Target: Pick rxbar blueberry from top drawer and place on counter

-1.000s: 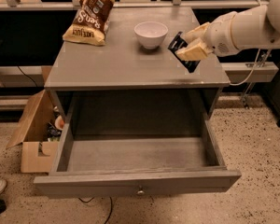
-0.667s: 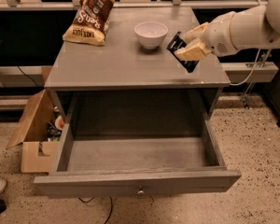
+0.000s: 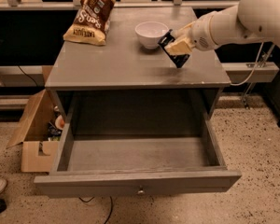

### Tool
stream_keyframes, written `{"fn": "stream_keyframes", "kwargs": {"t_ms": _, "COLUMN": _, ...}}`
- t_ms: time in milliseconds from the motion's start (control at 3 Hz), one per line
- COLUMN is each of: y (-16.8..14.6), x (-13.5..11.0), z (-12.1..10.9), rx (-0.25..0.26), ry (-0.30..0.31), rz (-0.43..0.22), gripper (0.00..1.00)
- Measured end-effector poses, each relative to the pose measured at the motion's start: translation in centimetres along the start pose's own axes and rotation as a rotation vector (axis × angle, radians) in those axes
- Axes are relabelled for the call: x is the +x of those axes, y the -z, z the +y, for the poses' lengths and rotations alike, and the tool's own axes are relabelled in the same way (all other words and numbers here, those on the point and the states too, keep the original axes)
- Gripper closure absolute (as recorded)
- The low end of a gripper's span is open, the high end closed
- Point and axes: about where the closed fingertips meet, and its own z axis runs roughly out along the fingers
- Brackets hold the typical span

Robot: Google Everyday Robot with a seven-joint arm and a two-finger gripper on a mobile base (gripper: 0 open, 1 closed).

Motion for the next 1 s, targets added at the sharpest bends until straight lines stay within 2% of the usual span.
{"fn": "stream_keyframes", "kwargs": {"t_ms": 333, "y": -2.8, "x": 0.9, "z": -1.3, "rx": -0.011, "ry": -0.042, "rz": 0.026, "gripper": 1.0}}
{"fn": "stream_keyframes", "kwargs": {"t_ms": 667, "y": -5.0, "x": 1.9, "z": -2.0, "rx": -0.035, "ry": -0.079, "rz": 0.047, "gripper": 0.86}}
{"fn": "stream_keyframes", "kwargs": {"t_ms": 1000, "y": -6.6, "x": 2.6, "z": -2.4, "rx": -0.06, "ry": -0.106, "rz": 0.059, "gripper": 0.62}}
